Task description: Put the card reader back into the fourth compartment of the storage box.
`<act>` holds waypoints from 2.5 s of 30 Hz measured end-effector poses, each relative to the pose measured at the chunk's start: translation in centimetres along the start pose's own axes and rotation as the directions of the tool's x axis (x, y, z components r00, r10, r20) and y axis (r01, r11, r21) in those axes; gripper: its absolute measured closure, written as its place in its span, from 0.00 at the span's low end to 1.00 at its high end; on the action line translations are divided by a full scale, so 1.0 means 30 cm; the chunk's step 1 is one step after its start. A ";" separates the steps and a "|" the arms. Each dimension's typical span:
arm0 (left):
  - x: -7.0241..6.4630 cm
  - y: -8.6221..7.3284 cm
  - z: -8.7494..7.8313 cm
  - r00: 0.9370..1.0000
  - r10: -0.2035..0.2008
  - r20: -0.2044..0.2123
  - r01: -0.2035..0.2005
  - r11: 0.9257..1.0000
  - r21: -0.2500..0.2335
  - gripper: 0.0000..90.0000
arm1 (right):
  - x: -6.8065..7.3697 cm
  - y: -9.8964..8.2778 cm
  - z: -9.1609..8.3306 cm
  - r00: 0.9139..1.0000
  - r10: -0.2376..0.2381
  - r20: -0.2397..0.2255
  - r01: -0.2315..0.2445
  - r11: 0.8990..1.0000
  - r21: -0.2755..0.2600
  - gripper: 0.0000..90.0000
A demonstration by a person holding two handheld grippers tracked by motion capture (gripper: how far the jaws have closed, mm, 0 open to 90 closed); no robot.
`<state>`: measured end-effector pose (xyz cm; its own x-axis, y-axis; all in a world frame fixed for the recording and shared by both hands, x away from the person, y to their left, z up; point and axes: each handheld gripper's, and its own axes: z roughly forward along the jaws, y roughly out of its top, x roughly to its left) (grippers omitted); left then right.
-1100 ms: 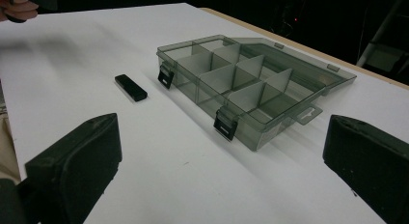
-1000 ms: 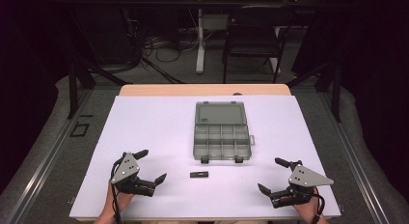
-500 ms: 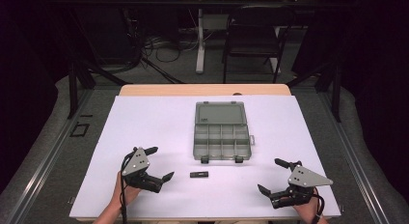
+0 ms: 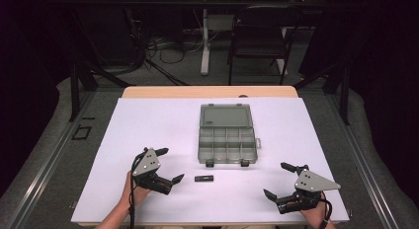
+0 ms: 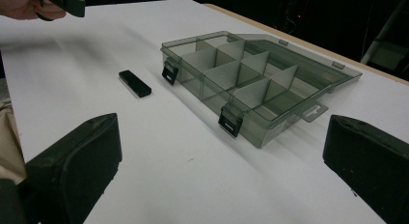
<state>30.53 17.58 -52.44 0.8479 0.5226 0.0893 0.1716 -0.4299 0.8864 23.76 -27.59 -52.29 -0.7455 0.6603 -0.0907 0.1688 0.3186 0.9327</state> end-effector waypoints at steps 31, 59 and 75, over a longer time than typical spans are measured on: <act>-0.029 0.008 0.101 0.993 0.074 0.097 -0.078 0.996 0.038 0.00 | 0.003 -0.003 0.008 1.000 -0.006 -0.011 0.006 1.000 0.011 0.00; -0.052 -0.003 0.193 0.955 0.147 0.258 -0.191 0.969 0.155 0.36 | 0.004 -0.005 0.012 1.000 -0.009 -0.023 0.010 1.000 0.020 0.00; -0.030 -0.003 0.246 0.925 0.097 0.367 -0.181 0.963 0.201 0.66 | 0.004 -0.006 0.016 0.999 -0.009 -0.033 0.010 1.000 0.026 0.00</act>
<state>33.46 11.73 -55.97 0.9852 0.1713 0.0020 0.1125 -0.6563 0.7460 23.94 -27.24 -52.63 -0.7681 0.6343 -0.0874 0.1778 0.3425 0.9225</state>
